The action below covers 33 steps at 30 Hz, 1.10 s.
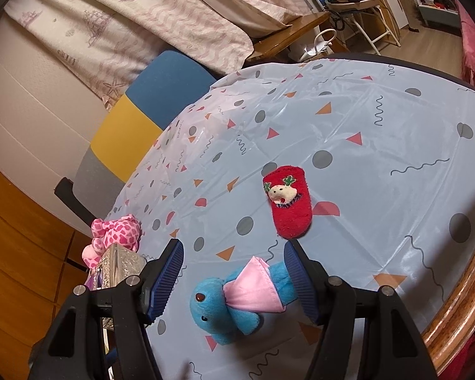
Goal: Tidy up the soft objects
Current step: 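Reach the left tool to the blue plush with pink bib and grasp it, then grasp the red Christmas sock with the right tool while the left lifts the blue plush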
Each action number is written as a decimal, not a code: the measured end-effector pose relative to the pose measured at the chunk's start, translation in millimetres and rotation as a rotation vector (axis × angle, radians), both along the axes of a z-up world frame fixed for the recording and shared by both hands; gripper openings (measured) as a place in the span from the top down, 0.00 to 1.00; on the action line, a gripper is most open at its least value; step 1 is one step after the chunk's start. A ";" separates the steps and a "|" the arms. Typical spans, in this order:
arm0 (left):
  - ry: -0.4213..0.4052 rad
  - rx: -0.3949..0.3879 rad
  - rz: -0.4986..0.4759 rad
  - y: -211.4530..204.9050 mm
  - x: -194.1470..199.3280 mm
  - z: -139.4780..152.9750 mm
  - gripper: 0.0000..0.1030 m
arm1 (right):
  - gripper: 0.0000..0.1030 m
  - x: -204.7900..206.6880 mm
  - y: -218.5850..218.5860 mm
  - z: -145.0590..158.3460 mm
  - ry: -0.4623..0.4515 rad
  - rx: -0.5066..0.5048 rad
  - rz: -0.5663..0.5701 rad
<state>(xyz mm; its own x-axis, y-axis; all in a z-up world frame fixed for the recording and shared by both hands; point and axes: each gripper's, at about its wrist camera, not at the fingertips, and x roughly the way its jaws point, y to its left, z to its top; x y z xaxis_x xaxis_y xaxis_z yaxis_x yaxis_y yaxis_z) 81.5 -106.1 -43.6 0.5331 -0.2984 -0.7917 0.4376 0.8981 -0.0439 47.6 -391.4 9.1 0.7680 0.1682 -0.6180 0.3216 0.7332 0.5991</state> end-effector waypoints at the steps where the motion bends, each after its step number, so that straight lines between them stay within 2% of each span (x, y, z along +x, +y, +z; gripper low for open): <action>1: 0.010 -0.004 -0.003 -2.4 2.5 -2.1 0.00 | 0.35 -0.3 -0.1 0.1 -0.003 0.002 0.002; 5: 0.011 -0.018 -0.024 -12.5 12.1 -9.1 0.00 | 0.35 -0.2 -0.2 -0.2 -0.009 0.009 0.007; 7: 0.054 -0.058 -0.037 -16.9 19.1 -12.2 0.00 | 0.35 -0.1 -0.9 -0.4 -0.013 0.012 0.010; 11: 0.077 -0.065 -0.063 -29.6 28.9 -17.3 0.00 | 0.35 0.6 -0.9 -0.7 -0.019 0.019 0.017; 15: 0.120 -0.121 -0.119 -47.9 32.9 -20.6 0.00 | 0.35 0.5 -1.6 -1.0 -0.025 0.026 0.019; 19: 0.162 -0.126 -0.140 -69.0 41.6 -29.3 0.01 | 0.35 0.9 -0.7 -1.1 -0.026 0.027 0.028; 23: 0.154 -0.152 -0.155 -90.5 52.1 -31.5 0.02 | 0.35 2.8 0.0 -1.4 -0.022 0.027 0.037; 25: 0.137 -0.133 -0.139 -101.0 58.5 -36.3 0.02 | 0.35 2.7 -0.4 -1.7 -0.021 0.028 0.037; 26: 0.140 -0.121 -0.131 -105.2 62.6 -40.8 0.06 | 0.35 3.0 -0.3 -2.1 -0.018 0.029 0.037; 28: 0.157 -0.112 -0.113 -107.6 68.7 -49.3 0.36 | 0.35 3.9 0.0 -2.7 -0.012 0.029 0.039; 29: 0.185 -0.127 -0.117 -107.0 71.5 -54.1 0.37 | 0.35 4.4 0.0 -3.1 -0.008 0.028 0.039; 30: 0.207 -0.144 -0.121 -105.0 72.9 -56.7 0.43 | 0.35 4.8 0.0 -3.4 -0.003 0.027 0.040; 33: 0.189 -0.186 -0.137 -92.3 66.6 -52.9 0.45 | 0.35 6.1 0.5 -4.2 0.006 0.024 0.043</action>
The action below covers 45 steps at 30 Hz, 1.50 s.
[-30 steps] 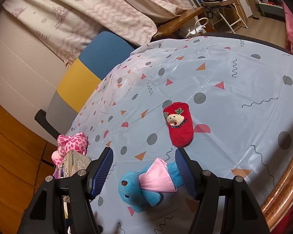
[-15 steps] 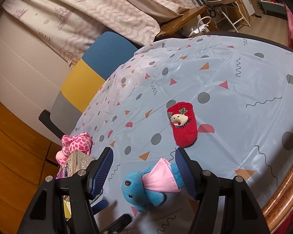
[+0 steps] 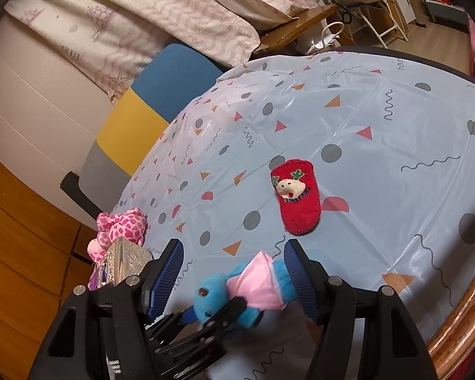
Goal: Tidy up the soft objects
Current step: 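Grasp the red Christmas sock with the right tool while the left lifts the blue plush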
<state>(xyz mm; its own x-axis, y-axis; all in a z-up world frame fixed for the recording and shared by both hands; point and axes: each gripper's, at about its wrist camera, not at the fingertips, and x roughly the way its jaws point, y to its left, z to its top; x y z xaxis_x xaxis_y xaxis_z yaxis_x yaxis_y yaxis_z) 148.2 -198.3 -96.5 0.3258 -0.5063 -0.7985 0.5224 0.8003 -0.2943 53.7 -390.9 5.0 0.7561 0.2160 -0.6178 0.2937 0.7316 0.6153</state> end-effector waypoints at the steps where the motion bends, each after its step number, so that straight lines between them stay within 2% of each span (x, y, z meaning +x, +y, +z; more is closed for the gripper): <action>1: 0.002 0.003 0.002 5.5 -2.5 0.8 0.45 | 0.35 -0.1 -0.3 0.0 0.002 -0.001 0.000; 7: -0.040 0.018 0.091 59.3 -27.8 14.0 0.44 | 0.35 1.1 -0.6 -2.7 0.029 -0.004 -0.012; 12: -0.140 0.131 0.230 112.0 -53.2 10.0 0.42 | 0.35 1.8 0.4 -4.4 0.055 -0.006 -0.020; 13: -0.134 0.145 0.247 118.6 -54.6 4.3 0.42 | 0.35 2.3 0.4 -5.0 0.061 -0.006 -0.020; 14: -0.110 0.135 0.264 127.4 -54.4 -3.6 0.42 | 0.35 2.6 0.4 -5.8 0.068 -0.005 -0.021; 16: -0.113 0.099 0.283 136.5 -55.0 -10.1 0.42 | 0.35 2.9 0.0 -7.1 0.079 -0.002 -0.025; 24: -0.214 0.141 0.271 132.0 -67.2 -17.9 0.42 | 0.35 6.6 2.9 -9.7 0.128 -0.022 -0.021; 34: -0.236 0.127 0.271 130.7 -67.7 -19.8 0.42 | 0.35 15.5 6.8 -17.4 0.221 -0.040 -0.004; 40: -0.256 0.126 0.265 130.9 -71.0 -21.4 0.42 | 0.35 29.5 3.7 -28.3 0.327 -0.029 0.011; 45: -0.253 0.117 0.262 132.2 -70.9 -21.7 0.42 | 0.35 53.3 -14.6 -16.3 0.330 -0.080 -0.057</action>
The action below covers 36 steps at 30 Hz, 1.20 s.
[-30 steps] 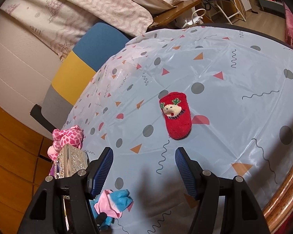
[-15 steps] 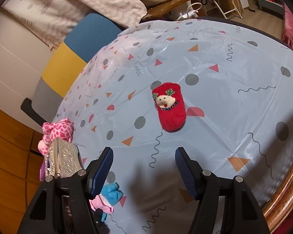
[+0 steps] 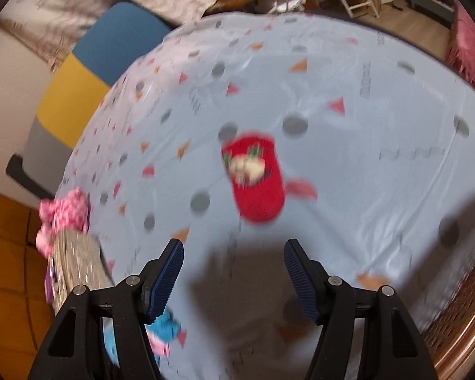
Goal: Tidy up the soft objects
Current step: 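Grasp the red Christmas sock with the right tool while the left lifts the blue plush, then lower the blue plush into the gold tray and open the left tool while the right holds the sock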
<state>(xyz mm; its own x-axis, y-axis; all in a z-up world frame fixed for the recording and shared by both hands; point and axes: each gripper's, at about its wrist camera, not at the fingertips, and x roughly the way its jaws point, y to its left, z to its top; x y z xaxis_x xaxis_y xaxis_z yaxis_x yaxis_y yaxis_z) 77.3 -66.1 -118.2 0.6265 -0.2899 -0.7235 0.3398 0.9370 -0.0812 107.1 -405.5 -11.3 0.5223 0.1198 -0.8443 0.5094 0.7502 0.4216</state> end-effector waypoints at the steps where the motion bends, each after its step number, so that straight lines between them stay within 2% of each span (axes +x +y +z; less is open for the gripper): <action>1: 0.000 -0.001 0.000 0.1 0.1 0.0 0.42 | 0.35 6.9 -4.2 2.4 0.001 -0.023 -0.014; 6: 0.000 -0.004 0.003 0.1 0.1 0.3 0.42 | 0.35 47.8 -13.5 -6.6 0.077 -0.123 -0.012; 12: 0.000 -0.004 0.003 0.2 -0.1 0.3 0.42 | 0.35 88.1 -1.0 -49.2 0.208 -0.250 0.086; 14: -0.001 -0.005 0.003 0.4 -0.2 0.3 0.42 | 0.49 95.4 9.9 -64.5 0.275 -0.326 0.158; 15: -0.001 -0.005 0.004 0.4 -0.2 0.3 0.42 | 0.54 97.0 18.4 -61.2 0.265 -0.403 0.193; 16: -0.002 -0.006 0.007 0.4 -0.1 0.3 0.41 | 0.70 98.0 23.3 -60.3 0.255 -0.414 0.224; 19: -0.003 -0.005 0.012 0.1 -0.3 0.8 0.41 | 0.74 96.2 32.0 -58.6 0.251 -0.436 0.262; 21: -0.003 -0.004 0.012 -0.4 -0.8 0.4 0.41 | 0.75 95.6 42.4 -55.4 0.212 -0.385 0.316; 23: -0.004 -0.003 0.014 -0.9 -1.2 0.5 0.41 | 0.75 94.8 63.1 -52.3 0.166 -0.352 0.428; 25: -0.005 0.000 0.015 -1.6 -1.6 0.3 0.41 | 0.75 94.2 78.9 -56.9 0.174 -0.305 0.509; 28: -0.006 0.002 0.017 -1.8 -1.6 -0.2 0.41 | 0.72 87.7 98.8 -59.1 0.180 -0.401 0.577; 33: -0.005 0.010 0.020 -3.4 -0.6 0.1 0.42 | 0.71 82.7 94.8 -58.9 0.152 -0.377 0.575; 36: 0.004 0.020 0.023 -5.4 1.2 2.2 0.45 | 0.71 78.1 101.5 -57.6 0.140 -0.434 0.606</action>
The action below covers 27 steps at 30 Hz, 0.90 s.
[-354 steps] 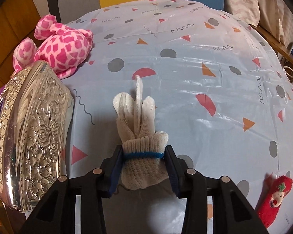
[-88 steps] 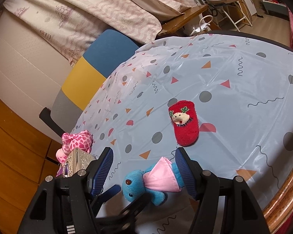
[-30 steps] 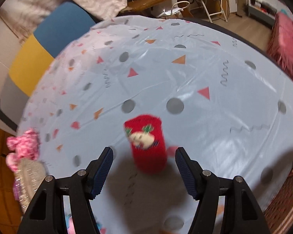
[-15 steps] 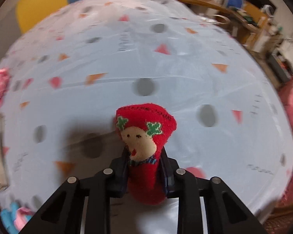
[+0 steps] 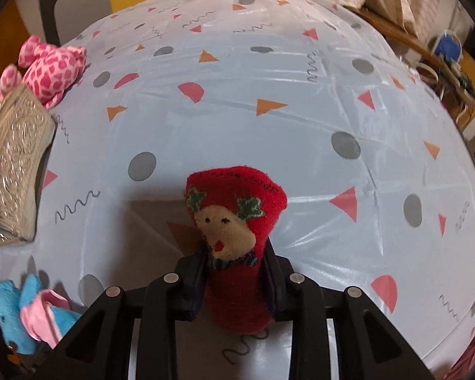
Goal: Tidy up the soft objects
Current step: 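Lower the blue plush into the gold tray and open the left tool while the right holds the sock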
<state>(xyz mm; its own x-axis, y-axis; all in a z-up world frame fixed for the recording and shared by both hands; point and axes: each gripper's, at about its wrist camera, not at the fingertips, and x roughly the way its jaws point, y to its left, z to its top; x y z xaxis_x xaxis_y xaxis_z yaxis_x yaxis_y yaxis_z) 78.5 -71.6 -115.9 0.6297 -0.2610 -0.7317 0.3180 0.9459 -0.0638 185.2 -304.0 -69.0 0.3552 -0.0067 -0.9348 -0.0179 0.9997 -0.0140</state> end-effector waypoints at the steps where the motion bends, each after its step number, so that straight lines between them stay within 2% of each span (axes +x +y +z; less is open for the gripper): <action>1: 0.003 0.002 0.001 -0.7 0.3 0.9 0.46 | 0.70 -1.3 7.0 -0.6 -0.005 -0.012 0.009; 8: 0.018 0.012 -0.006 -5.0 -2.1 12.5 0.50 | 0.69 -7.9 8.4 -0.3 -0.022 -0.043 0.045; 14: -0.012 0.009 -0.002 -4.5 -9.3 34.8 0.50 | 0.69 -8.6 17.4 -4.0 -0.042 -0.089 0.082; 22: -0.102 -0.014 0.087 21.8 -21.3 91.8 0.50 | 0.70 -0.8 20.1 -8.7 -0.054 -0.127 0.113; 27: -0.138 -0.015 0.149 44.2 -26.5 112.9 0.50 | 0.70 -3.9 21.7 -7.1 -0.057 -0.136 0.119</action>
<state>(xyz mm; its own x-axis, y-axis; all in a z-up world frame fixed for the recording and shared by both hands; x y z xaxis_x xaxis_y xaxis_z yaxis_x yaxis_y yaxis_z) 52.0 -27.3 -3.0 0.7562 -0.1674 -0.6325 0.1810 0.9825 -0.0436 181.3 -282.3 -76.1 0.4135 -0.0867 -0.9064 -0.1308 0.9795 -0.1534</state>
